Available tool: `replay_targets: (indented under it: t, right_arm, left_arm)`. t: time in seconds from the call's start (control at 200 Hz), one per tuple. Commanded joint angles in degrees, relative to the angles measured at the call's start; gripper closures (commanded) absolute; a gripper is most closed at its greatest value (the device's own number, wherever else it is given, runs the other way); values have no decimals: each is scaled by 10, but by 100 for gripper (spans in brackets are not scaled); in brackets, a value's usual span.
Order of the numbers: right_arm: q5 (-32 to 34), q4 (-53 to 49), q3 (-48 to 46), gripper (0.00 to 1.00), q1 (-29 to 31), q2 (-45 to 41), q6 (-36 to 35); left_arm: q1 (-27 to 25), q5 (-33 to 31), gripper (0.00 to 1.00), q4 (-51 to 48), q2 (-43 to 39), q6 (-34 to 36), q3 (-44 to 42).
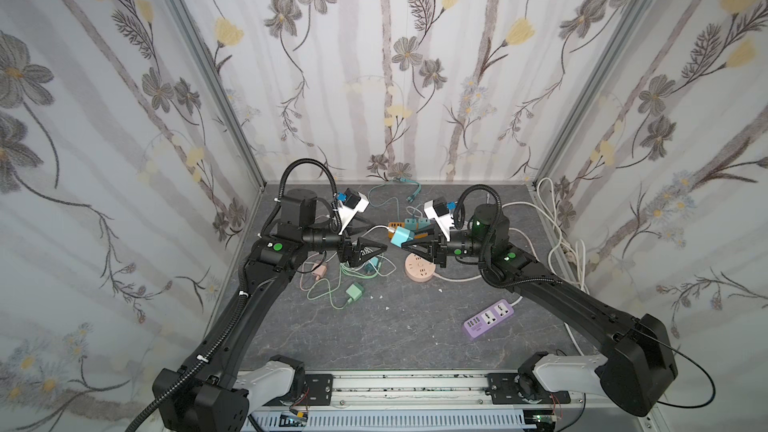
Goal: Insert the plug
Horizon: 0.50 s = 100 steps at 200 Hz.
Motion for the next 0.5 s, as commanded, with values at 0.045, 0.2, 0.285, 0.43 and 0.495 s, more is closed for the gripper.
replay_targets:
  t: [0.045, 0.2, 0.285, 0.43, 0.495]
  right_arm:
    - [-32, 22, 12, 100, 12, -1, -12]
    - [-48, 48, 24, 100, 23, 14, 3]
    - [-58, 55, 35, 100, 28, 23, 7]
    - [-67, 61, 42, 100, 33, 34, 8]
    - [-66, 67, 42, 100, 35, 35, 10]
  left_arm:
    - [2, 80, 20, 20, 9, -15, 10]
    - [3, 144, 38, 61, 10, -42, 2]
    - [3, 147, 38, 60, 9, -42, -1]
    - [4, 174, 43, 66, 8, -43, -7]
    - [4, 181, 48, 68, 8, -43, -8]
